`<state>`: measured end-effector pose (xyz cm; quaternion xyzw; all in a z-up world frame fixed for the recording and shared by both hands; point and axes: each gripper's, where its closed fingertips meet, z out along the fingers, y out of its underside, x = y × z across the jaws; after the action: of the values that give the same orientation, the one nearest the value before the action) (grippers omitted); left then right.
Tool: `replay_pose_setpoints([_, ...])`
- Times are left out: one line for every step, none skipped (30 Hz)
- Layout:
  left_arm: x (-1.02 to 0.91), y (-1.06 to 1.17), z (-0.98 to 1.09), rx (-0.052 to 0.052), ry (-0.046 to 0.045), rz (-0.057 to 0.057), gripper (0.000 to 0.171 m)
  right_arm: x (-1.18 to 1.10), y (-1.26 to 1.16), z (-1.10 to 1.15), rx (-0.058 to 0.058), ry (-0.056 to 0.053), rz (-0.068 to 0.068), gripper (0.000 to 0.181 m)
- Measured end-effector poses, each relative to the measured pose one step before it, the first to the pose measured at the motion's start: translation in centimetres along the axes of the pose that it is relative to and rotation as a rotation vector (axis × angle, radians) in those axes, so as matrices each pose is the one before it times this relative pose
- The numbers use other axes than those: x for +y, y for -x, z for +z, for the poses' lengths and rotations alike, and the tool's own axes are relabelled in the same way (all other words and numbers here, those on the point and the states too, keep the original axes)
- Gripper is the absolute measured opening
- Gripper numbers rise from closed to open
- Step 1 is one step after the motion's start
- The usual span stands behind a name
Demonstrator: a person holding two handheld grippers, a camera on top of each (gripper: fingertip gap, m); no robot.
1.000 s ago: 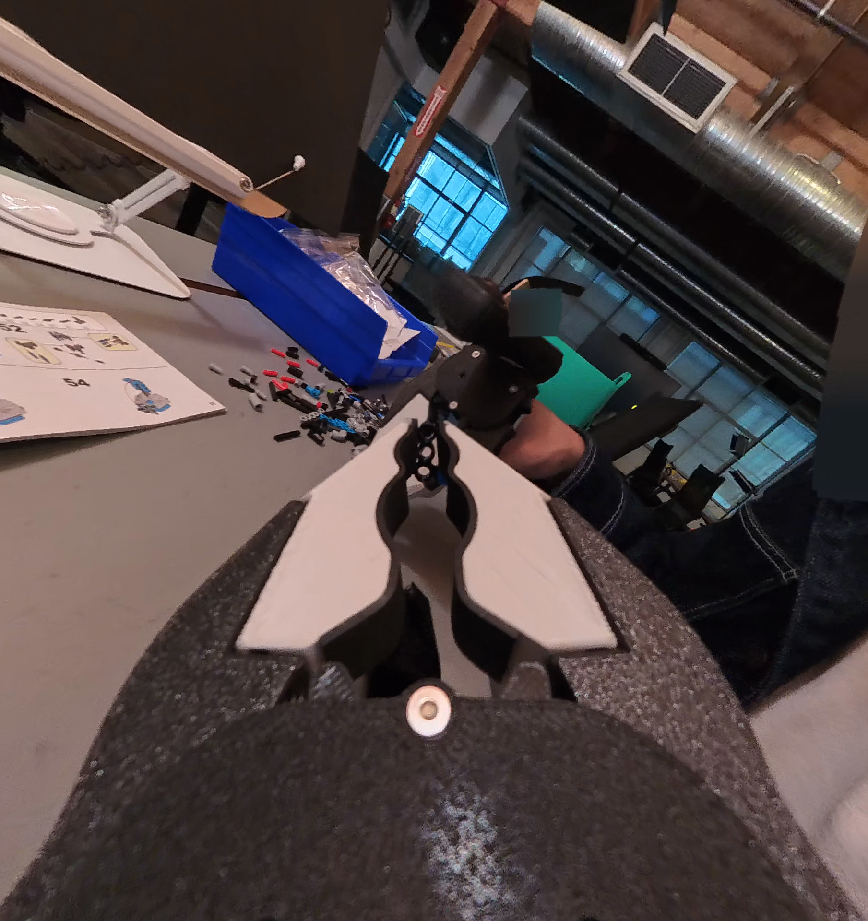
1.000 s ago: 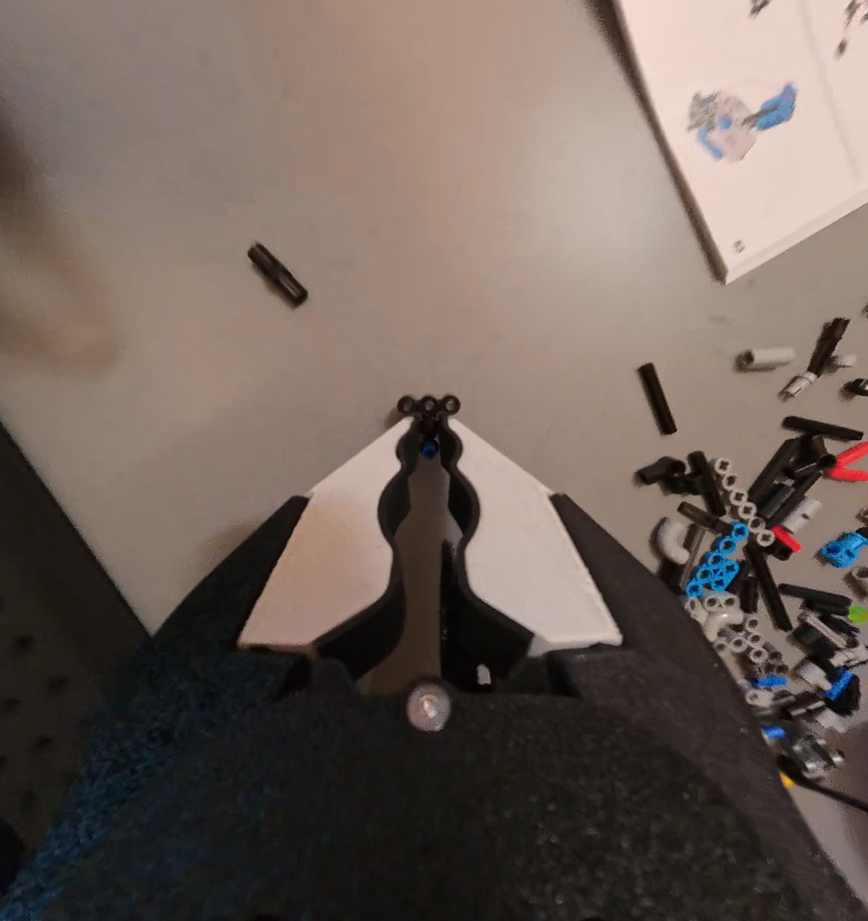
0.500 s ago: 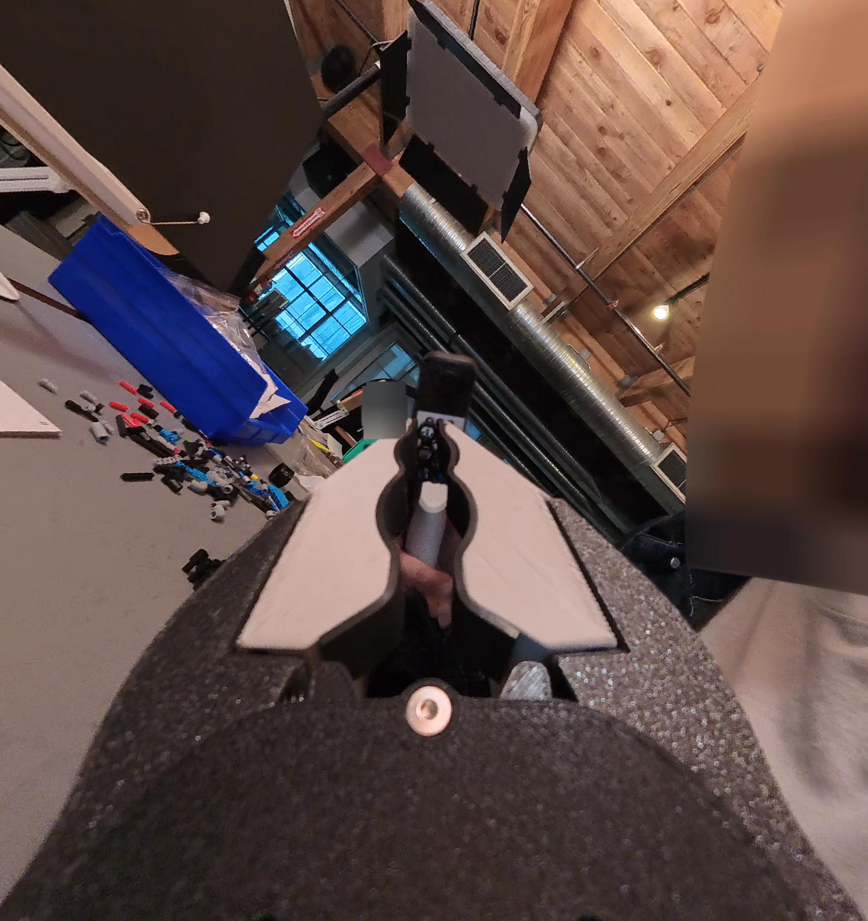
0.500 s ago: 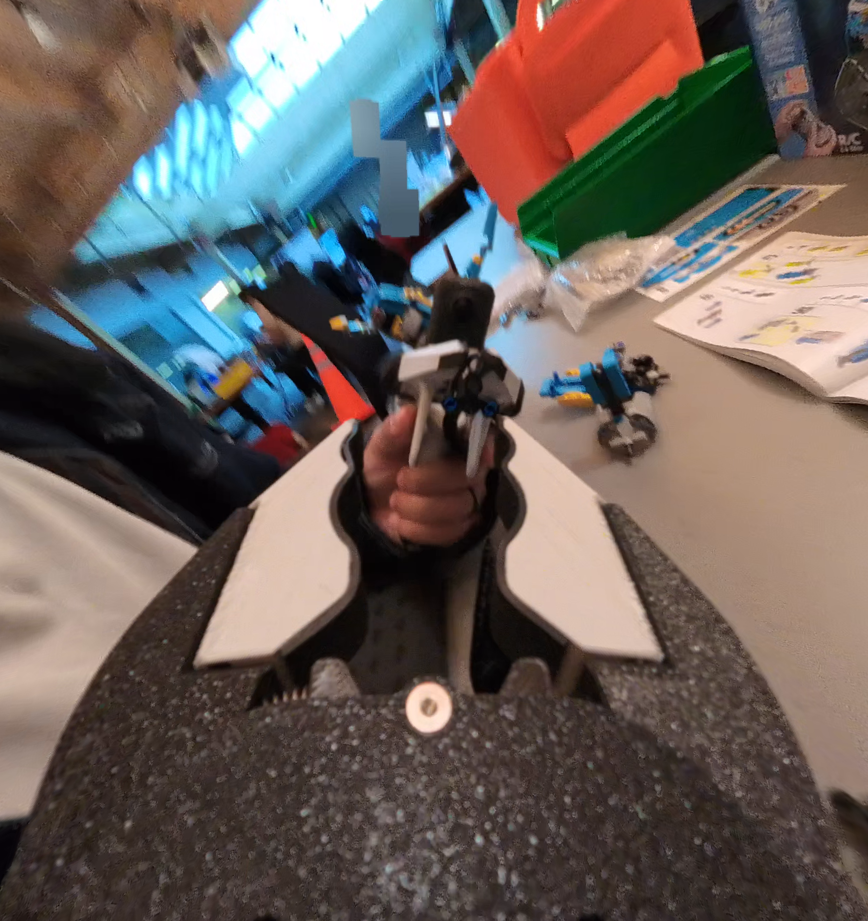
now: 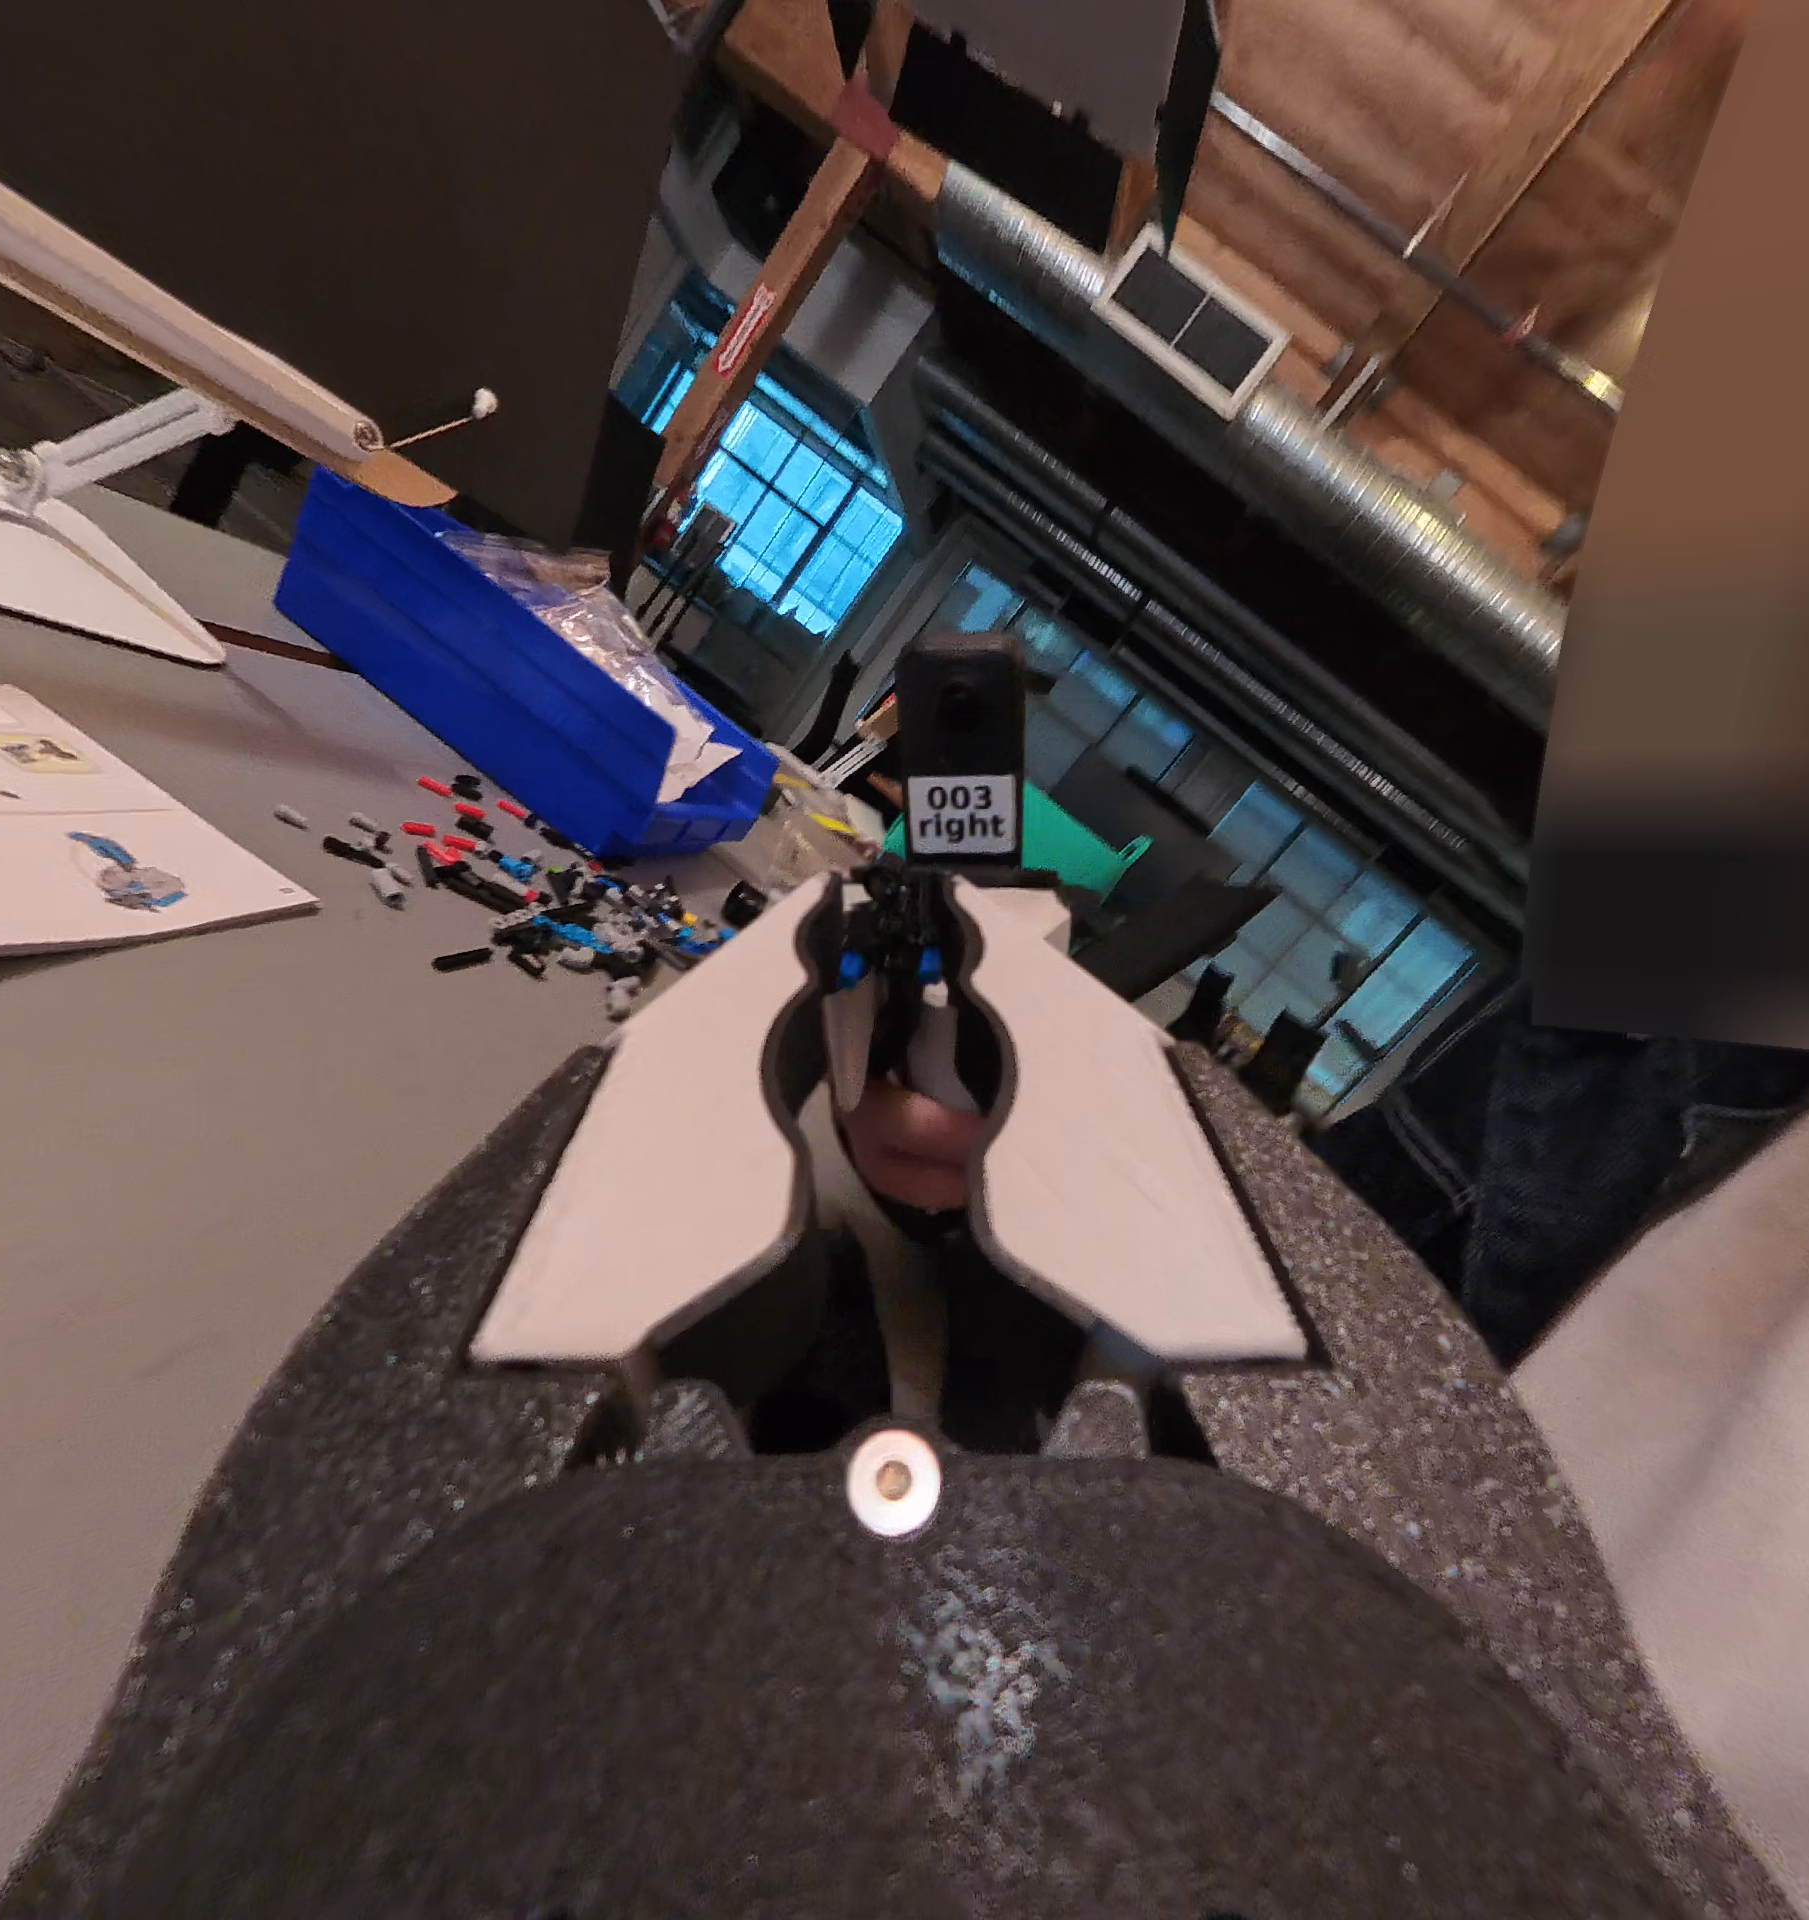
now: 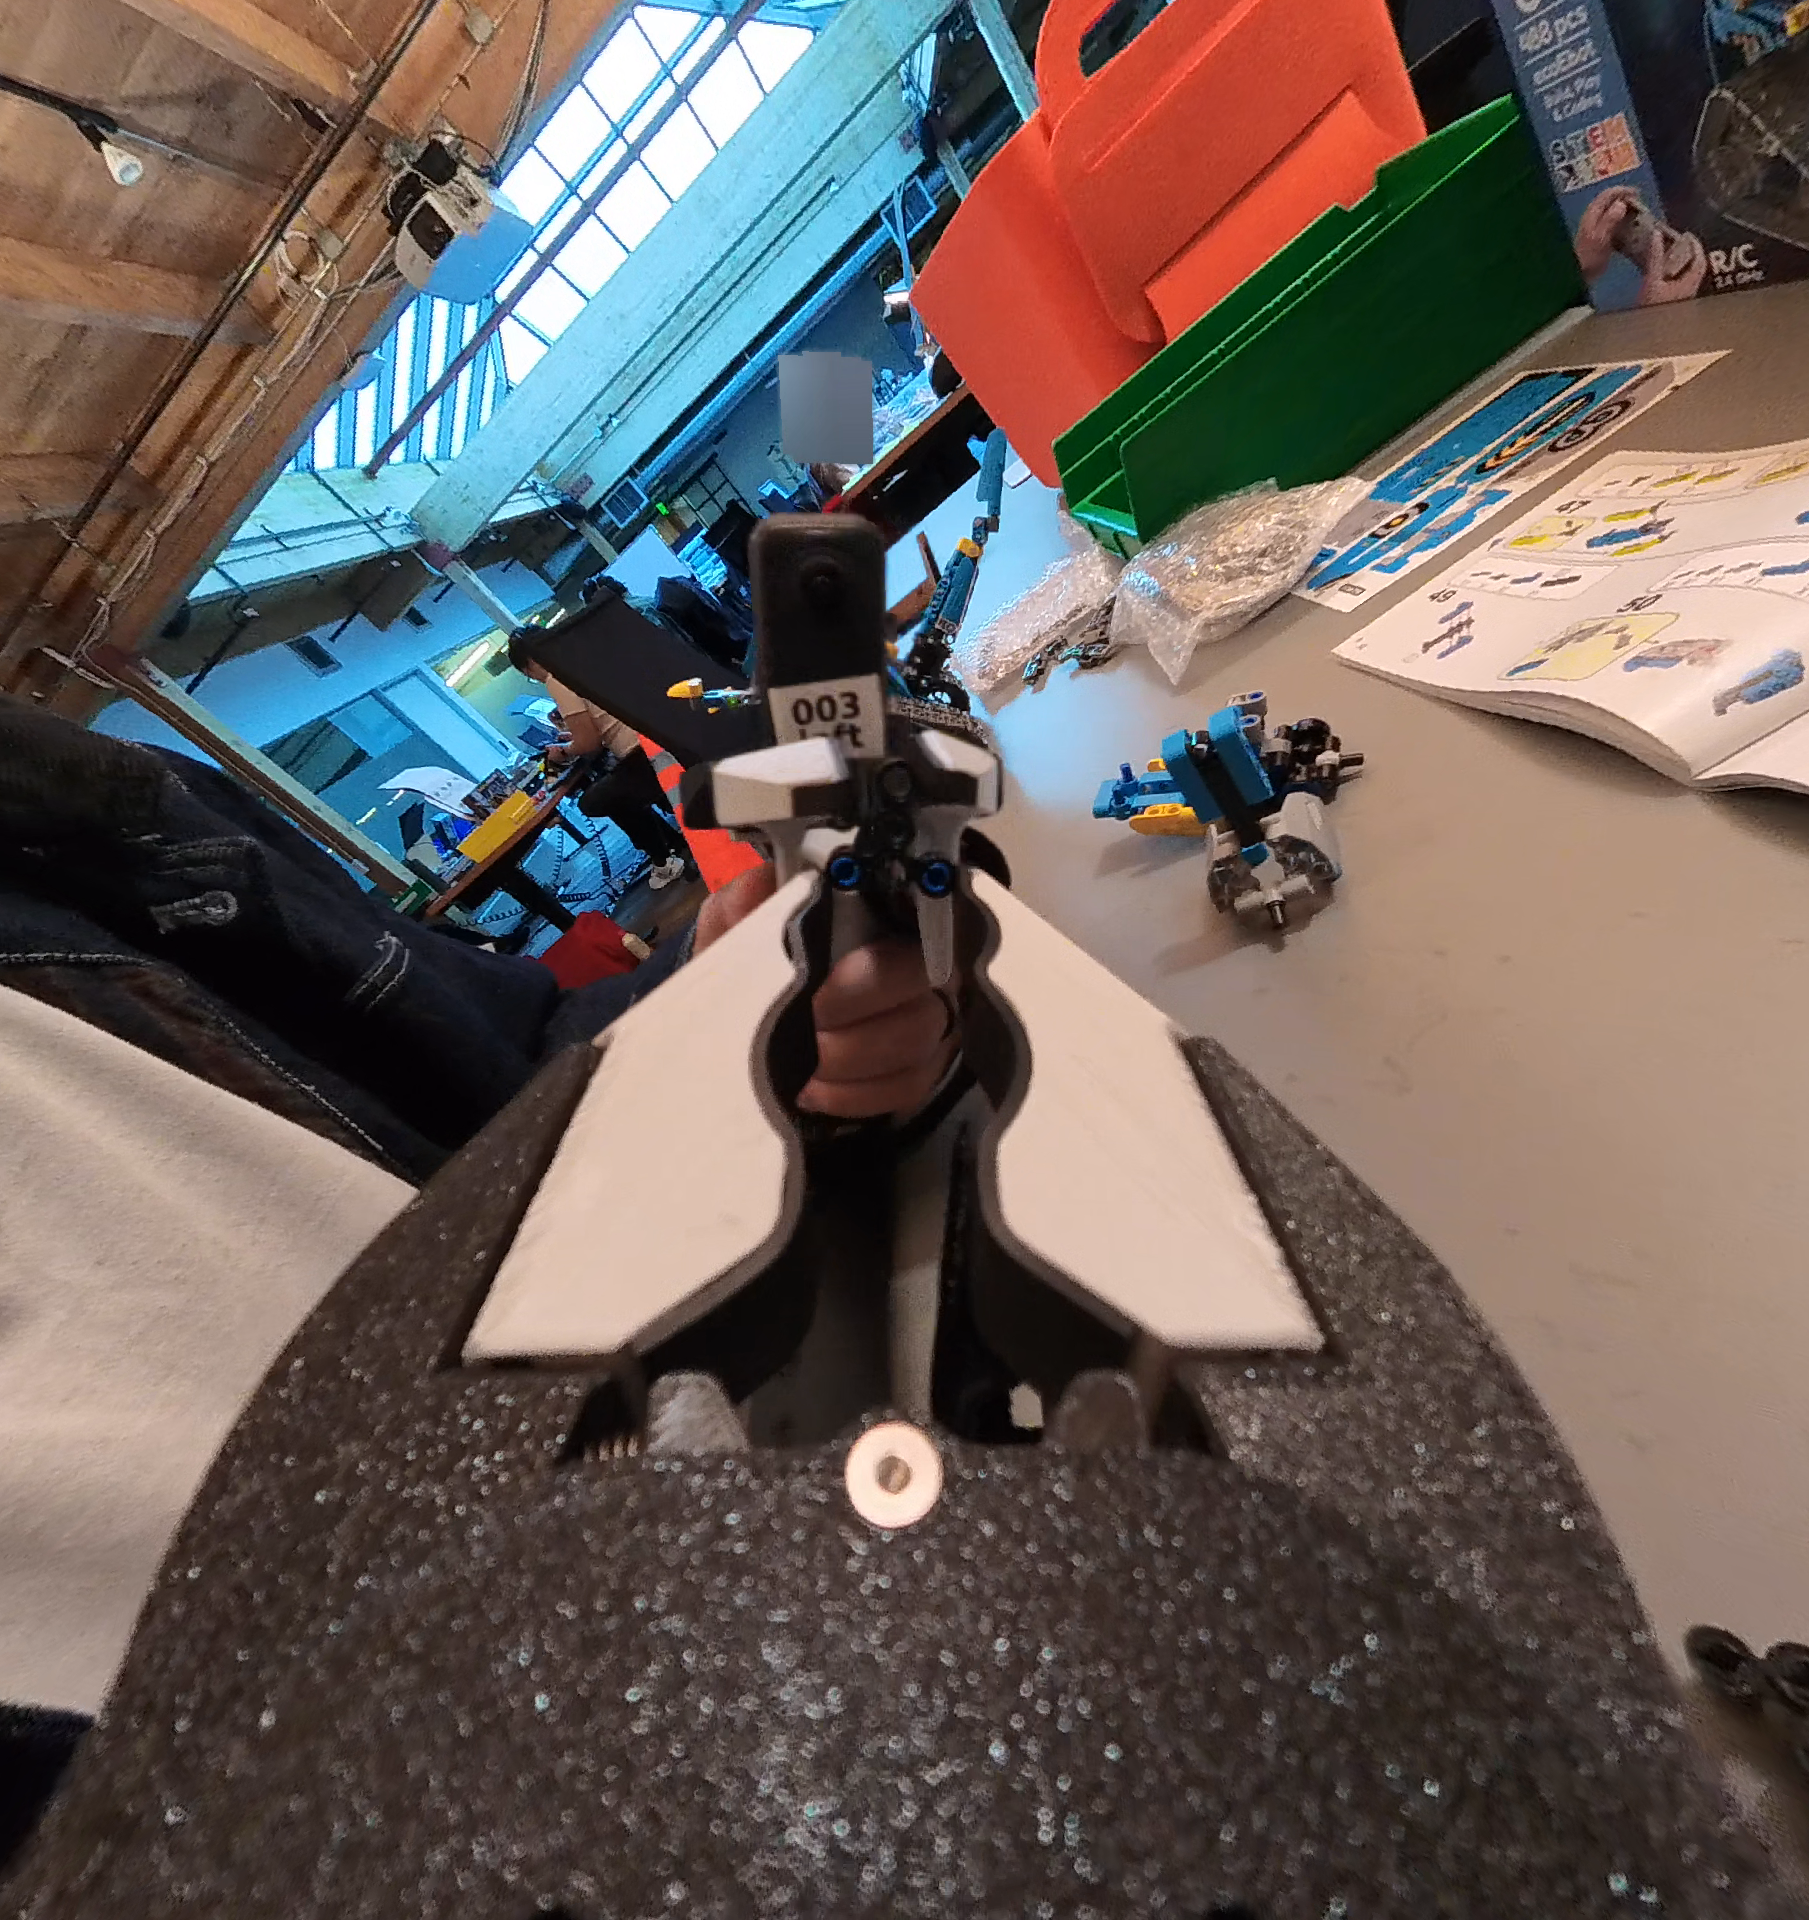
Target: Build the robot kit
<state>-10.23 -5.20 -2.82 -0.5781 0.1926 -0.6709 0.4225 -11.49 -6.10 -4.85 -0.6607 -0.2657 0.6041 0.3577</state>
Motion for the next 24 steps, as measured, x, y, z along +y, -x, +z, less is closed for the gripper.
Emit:
replay_pose_setpoints([0.101, -0.008, -0.114, -0.0142, 0.02225, 0.0392, 0.020, -0.010, -0.086, -0.082, 0.0052, 0.0015, -0.0052, 0.022])
replay_pose_setpoints([0.131, 0.038, -0.192, -0.0200, 0.02491, 0.0488, 0.021, -0.015, -0.129, -0.106, 0.0062, -0.0005, -0.0040, 0.022])
replay_pose_setpoints([0.198, 0.116, -0.258, -0.0256, 0.02811, 0.0550, 0.021, 0.020, -0.165, -0.100, 0.0063, 0.0010, -0.0023, 0.022])
replay_pose_setpoints([0.185, 0.148, -0.300, -0.0283, 0.02465, 0.0569, 0.023, 0.080, -0.196, -0.103, 0.0083, 0.0037, -0.0044, 0.022])
replay_pose_setpoints([0.201, 0.129, -0.314, -0.0285, 0.02212, 0.0605, 0.024, 0.098, -0.271, -0.086, 0.0152, 0.0059, -0.0088, 0.022])
replay_pose_setpoints([0.386, 0.219, -0.237, -0.0376, 0.03397, 0.0731, 0.023, 0.130, -0.318, -0.056, 0.0214, 0.0094, -0.0154, 0.022])
replay_pose_setpoints([0.591, 0.313, -0.139, -0.0494, 0.04586, 0.0923, 0.024, 0.265, -0.348, 0.008, 0.0246, 0.0181, -0.0213, 0.022])
replay_pose_setpoints([0.736, 0.240, -0.028, -0.0496, 0.05220, 0.1055, 0.024, 0.337, -0.377, 0.056, 0.0280, 0.0238, -0.0243, 0.022])
replay_pose_setpoints([0.876, 0.145, 0.074, -0.0467, 0.06134, 0.1096, 0.024, 0.299, -0.240, 0.097, 0.0206, 0.0199, -0.0238, 0.022])
replay_pose_setpoints([0.867, 0.125, 0.142, -0.0493, 0.06030, 0.1118, 0.024, 0.301, -0.101, 0.141, 0.0115, 0.0197, -0.0166, 0.022])
replay_pose_setpoints([0.691, 0.144, 0.142, -0.0545, 0.04985, 0.1133, 0.024, 0.283, -0.165, 0.156, 0.0152, 0.0166, -0.0123, 0.022])
replay_pose_setpoints([0.595, 0.001, 0.139, -0.0492, 0.04331, 0.1161, 0.024, 0.257, -0.213, 0.153, 0.0166, 0.0132, -0.0103, 0.022])
replay_pose_setpoints([0.449, -0.140, 0.114, -0.0422, 0.03469, 0.1102, 0.023, 0.268, -0.135, 0.158, 0.0107, 0.0141, -0.0069, 0.022])
replay_pose_setpoints([0.292, -0.077, 0.116, -0.0442, 0.02704, 0.0960, 0.023, 0.294, -0.152, 0.177, 0.0093, 0.0161, -0.0032, 0.022])
replay_pose_setpoints([0.202, -0.111, 0.137, -0.0346, 0.02059, 0.0709, 0.023, 0.262, -0.153, 0.188, 0.0080, 0.0138, -0.0005, 0.022])
replay_pose_setpoints([0.085, -0.282, 0.149, -0.0131, 0.01262, 0.0424, 0.023, 0.247, -0.016, 0.200, -0.0018, 0.0128, 0.0042, 0.022])
replay_pose_setpoints([0.096, 0.008, 0.128, -0.0215, 0.01486, 0.0274, 0.023, 0.164, 0.050, 0.176, -0.0059, 0.0085, 0.0063, 0.022])
replay_pose_setpoints([0.066, 0.329, 0.064, -0.0346, 0.01308, 0.0246, 0.023, 0.104, 0.104, 0.153, -0.0075, 0.0050, 0.0051, 0.022])
replay_pose_setpoints([0.012, -0.025, 0.043, -0.0044, 0.00561, 0.0140, 0.023, 0.107, 0.179, 0.160, -0.0117, 0.0061, 0.0058, 0.022])
replay_pose_setpoints([0.177, -0.148, 0.113, 0.0072, 0.01250, -0.0037, 0.023, 0.050, 0.142, 0.136, -0.0080, 0.0023, 0.0045, 0.022])
replay_pose_setpoints([0.163, -0.046, 0.096, -0.0008, 0.01000, -0.0022, 0.023, 0.099, 0.055, 0.140, -0.0014, 0.0053, 0.0018, 0.022])
replay_pose_setpoints([-0.005, -0.029, 0.045, -0.0056, 0.00248, 0.0078, 0.023, 0.112, -0.046, 0.150, 0.0048, 0.0065, -0.0009, 0.022])
replay_pose_setpoints([-0.007, -0.035, 0.068, -0.0065, 0.00461, 0.0071, 0.021, 0.141, -0.035, 0.153, 0.0053, 0.0082, -0.0018, 0.022])
replay_pose_setpoints([0.067, -0.102, 0.124, -0.0026, 0.01051, 0.0027, 0.016, 0.177, 0.103, 0.181, -0.0020, 0.0111, -0.0036, 0.022])
